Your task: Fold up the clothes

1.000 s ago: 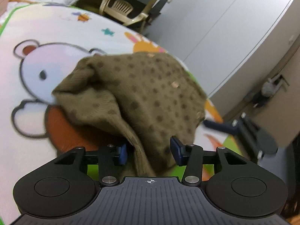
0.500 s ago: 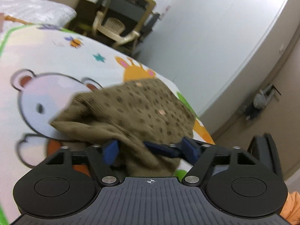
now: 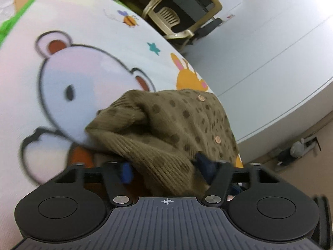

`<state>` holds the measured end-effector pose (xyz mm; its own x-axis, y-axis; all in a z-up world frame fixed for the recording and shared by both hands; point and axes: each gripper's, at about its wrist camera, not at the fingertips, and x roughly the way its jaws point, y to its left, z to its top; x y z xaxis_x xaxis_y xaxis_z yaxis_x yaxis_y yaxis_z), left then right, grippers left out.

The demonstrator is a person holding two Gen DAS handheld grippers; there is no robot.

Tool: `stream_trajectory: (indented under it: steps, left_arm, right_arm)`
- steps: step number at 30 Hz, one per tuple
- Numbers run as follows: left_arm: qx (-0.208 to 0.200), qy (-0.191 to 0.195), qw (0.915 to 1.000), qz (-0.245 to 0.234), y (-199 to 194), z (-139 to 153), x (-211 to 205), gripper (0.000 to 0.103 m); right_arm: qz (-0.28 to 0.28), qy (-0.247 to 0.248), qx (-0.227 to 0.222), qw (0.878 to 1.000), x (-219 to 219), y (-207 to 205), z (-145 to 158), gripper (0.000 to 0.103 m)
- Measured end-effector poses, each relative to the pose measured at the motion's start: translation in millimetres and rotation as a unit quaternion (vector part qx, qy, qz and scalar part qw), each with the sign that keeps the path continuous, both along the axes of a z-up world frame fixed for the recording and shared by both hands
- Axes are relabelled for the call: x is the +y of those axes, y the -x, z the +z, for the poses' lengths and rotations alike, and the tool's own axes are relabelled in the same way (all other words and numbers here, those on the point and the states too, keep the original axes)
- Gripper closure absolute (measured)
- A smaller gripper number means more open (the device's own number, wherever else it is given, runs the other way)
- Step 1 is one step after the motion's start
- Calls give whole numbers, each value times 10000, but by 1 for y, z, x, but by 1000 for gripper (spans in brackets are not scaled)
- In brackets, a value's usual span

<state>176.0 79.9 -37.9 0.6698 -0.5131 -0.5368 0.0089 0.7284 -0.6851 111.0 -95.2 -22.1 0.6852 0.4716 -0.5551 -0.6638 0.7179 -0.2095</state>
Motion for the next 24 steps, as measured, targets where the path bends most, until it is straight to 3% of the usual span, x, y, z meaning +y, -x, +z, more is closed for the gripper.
stream_trajectory:
  steps: [4, 6, 7, 8, 10, 12, 14, 18, 22, 24]
  left_arm:
    - [-304, -69, 9993, -205, -7, 14, -12, 54]
    - [-447, -178, 9982, -350, -7, 19, -15, 51]
    - [-506, -255, 9975, -419, -7, 21, -16, 47]
    - [-580, -402, 9963, -497, -5, 23, -18, 44]
    - [-751, -729, 9923, -668, 0, 28, -20, 35]
    - [-1107, -1243, 9817, -928, 13, 37, -18, 25]
    - [-1451, -1921, 9642, -1110, 27, 44, -17, 10]
    - [-1826, -3350, 9152, -1295, 40, 48, -21, 9]
    - [-1973, -4070, 8769, -1625, 20, 31, -40, 9]
    - [-2157, -4424, 8501, -1874, 8, 19, -57, 9]
  right_arm:
    - [16, 675, -527, 9963, 16, 5, -12, 25]
    - [-24, 780, -662, 9947, 18, 1, -16, 27]
    - [-36, 725, -631, 9954, 18, -3, -15, 45]
    - [-112, 514, -454, 9976, 13, -11, -12, 55]
    - [-319, -44, 28, 9995, -2, -31, -2, 60]
    - [-614, -665, 560, 9943, -25, -53, 7, 63]
    - [-882, -1203, 1013, 9836, -48, -72, 12, 63]
    - [-1144, -1822, 1503, 9650, -81, -89, 11, 66]
    - [-1260, -2093, 1662, 9553, -98, -93, 10, 70]
    - [-1300, -2168, 1697, 9525, -103, -94, 10, 71]
